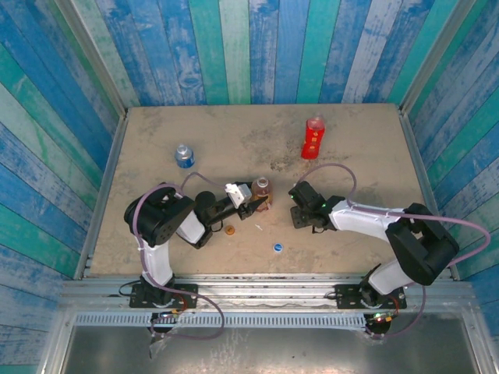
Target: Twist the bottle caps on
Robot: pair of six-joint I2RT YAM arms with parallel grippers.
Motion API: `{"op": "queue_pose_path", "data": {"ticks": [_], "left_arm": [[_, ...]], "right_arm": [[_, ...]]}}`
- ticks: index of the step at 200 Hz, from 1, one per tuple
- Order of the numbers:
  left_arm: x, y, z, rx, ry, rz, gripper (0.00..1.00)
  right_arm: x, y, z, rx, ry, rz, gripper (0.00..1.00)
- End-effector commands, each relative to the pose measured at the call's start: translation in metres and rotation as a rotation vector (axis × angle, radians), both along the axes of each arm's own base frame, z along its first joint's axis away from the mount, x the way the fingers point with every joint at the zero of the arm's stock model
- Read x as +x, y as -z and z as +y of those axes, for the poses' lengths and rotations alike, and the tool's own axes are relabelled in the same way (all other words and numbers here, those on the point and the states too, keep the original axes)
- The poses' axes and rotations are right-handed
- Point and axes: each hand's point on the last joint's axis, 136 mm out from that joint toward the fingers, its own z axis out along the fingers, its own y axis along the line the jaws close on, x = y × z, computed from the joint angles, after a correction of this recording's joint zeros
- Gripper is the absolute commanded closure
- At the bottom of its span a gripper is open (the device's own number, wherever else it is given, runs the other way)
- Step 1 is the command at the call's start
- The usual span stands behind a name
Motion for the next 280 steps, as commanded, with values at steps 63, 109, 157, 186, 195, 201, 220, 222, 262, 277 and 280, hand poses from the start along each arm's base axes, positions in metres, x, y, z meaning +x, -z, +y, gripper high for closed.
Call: {"op": "queue_pose_path", "data": {"ticks": [63,109,157,186,195,201,220,222,262,277,280], "left_arm": [[-0.003,0.014,0.001,0.061,0.015,0.041,0.44],[-0.003,0.013,0.001,0.061,0.018,0.041,0.44],[-0.003,0.013,0.001,0.057,0.021,0.056,0.44],[-0.003,0.016,0.005,0.058,0.054,0.098,0.45],[-0.003,0.017,0.005,0.064,0.071,0.112,0.46],[-0.003,0.017,0.004,0.067,0.082,0.117,0.46],[-0.005,0.020,0.004,0.074,0.096,0.130,0.46],[-0.005,0.020,0.004,0.073,0.097,0.129,0.46],[-0.003,0.023,0.004,0.081,0.102,0.136,0.46],[-0.004,0.023,0.003,0.083,0.108,0.137,0.46],[-0.004,0.023,0.003,0.082,0.109,0.137,0.46]], "right_arm": [[0.003,0.010,-0.002,-0.017,0.021,0.019,0.63],[0.003,-0.002,-0.001,-0.017,0.005,0.007,0.68],[0.006,-0.048,0.014,-0.007,-0.079,-0.039,0.67],[0.006,-0.086,0.033,0.011,-0.148,-0.066,0.67],[0.005,-0.099,0.041,0.025,-0.169,-0.074,0.67],[0.005,-0.108,0.046,0.034,-0.182,-0.080,0.67],[0.005,-0.132,0.062,0.055,-0.220,-0.104,0.67],[0.005,-0.134,0.063,0.058,-0.222,-0.107,0.67],[0.006,-0.176,0.095,0.160,-0.280,-0.159,0.67],[0.006,-0.187,0.106,0.197,-0.304,-0.170,0.66],[0.007,-0.189,0.107,0.204,-0.305,-0.173,0.66]]}}
